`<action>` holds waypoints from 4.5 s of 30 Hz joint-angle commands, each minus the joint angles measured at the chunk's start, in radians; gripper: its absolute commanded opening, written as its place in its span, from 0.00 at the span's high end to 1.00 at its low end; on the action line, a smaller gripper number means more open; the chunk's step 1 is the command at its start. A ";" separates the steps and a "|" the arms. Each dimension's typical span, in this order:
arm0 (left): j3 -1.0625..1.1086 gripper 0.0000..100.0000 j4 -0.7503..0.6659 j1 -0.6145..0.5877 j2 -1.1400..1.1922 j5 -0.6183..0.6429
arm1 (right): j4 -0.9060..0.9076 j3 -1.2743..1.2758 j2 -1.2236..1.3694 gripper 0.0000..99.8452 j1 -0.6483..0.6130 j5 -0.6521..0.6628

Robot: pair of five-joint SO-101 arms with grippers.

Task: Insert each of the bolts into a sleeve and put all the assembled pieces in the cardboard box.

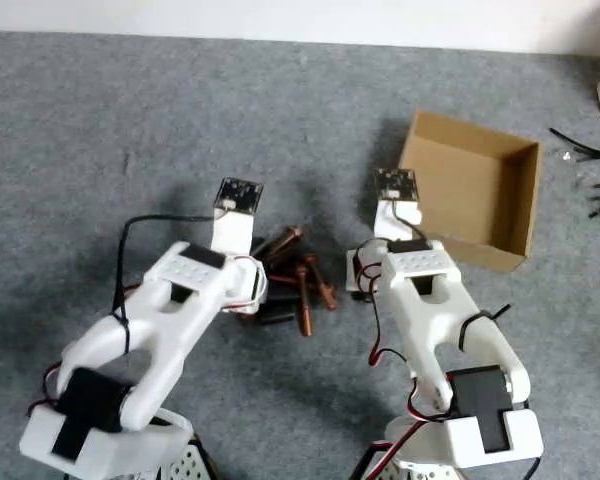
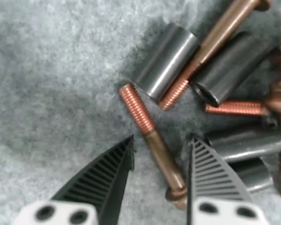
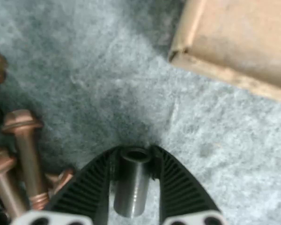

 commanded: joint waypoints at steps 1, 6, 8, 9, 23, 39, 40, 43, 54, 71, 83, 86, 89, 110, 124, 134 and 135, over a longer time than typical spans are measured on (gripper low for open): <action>-0.022 0.82 0.015 -0.002 0.035 0.014 | -0.019 0.002 -0.028 1.00 0.021 0.017; -0.024 0.98 0.038 -0.001 0.028 0.014 | -0.019 0.002 -0.028 1.00 0.021 0.017; -0.027 0.98 0.049 -0.001 0.028 0.011 | -0.019 0.002 -0.028 1.00 0.022 0.017; -0.031 0.98 0.058 0.001 0.028 0.008 | -0.019 0.002 -0.028 1.00 0.022 0.017; 0.067 1.00 0.164 -0.163 -0.361 -0.491 | -0.019 0.002 -0.028 1.00 0.022 0.018; 0.232 1.00 0.169 -0.260 -0.657 -1.372 | -0.088 0.048 -0.030 1.00 0.022 0.018; 0.186 1.00 0.198 -0.265 -0.639 -1.382 | -0.088 0.048 -0.030 1.00 0.022 0.018; 0.028 1.00 0.279 -0.266 -0.547 -1.418 | -0.088 0.048 -0.030 1.00 0.022 0.018; -0.610 1.00 0.555 -0.271 0.124 -1.473 | -0.088 0.048 -0.030 1.00 0.022 0.021; -1.119 0.85 0.810 -0.390 0.602 -1.329 | -0.088 0.047 -0.030 1.00 0.030 0.072; -1.155 0.85 0.882 -0.398 0.481 -0.084 | -0.088 0.047 -0.030 1.00 0.030 0.074; -1.161 0.85 0.922 -0.357 0.481 0.213 | -0.088 0.047 -0.030 1.00 0.030 0.074; -1.153 0.85 0.927 -0.318 0.486 0.315 | -0.088 0.047 -0.030 1.00 0.030 0.074; -0.874 0.67 0.729 -0.334 0.487 1.085 | -0.090 0.047 -0.030 1.00 0.030 0.074; -0.817 0.67 0.707 -0.447 0.490 1.086 | -0.090 0.047 -0.030 1.00 0.030 0.074; -0.819 0.67 0.623 -0.458 0.611 1.086 | -0.090 0.048 -0.028 1.00 0.031 0.074; -0.822 0.67 0.623 -0.453 0.615 1.085 | -0.090 0.048 -0.028 1.00 0.031 0.074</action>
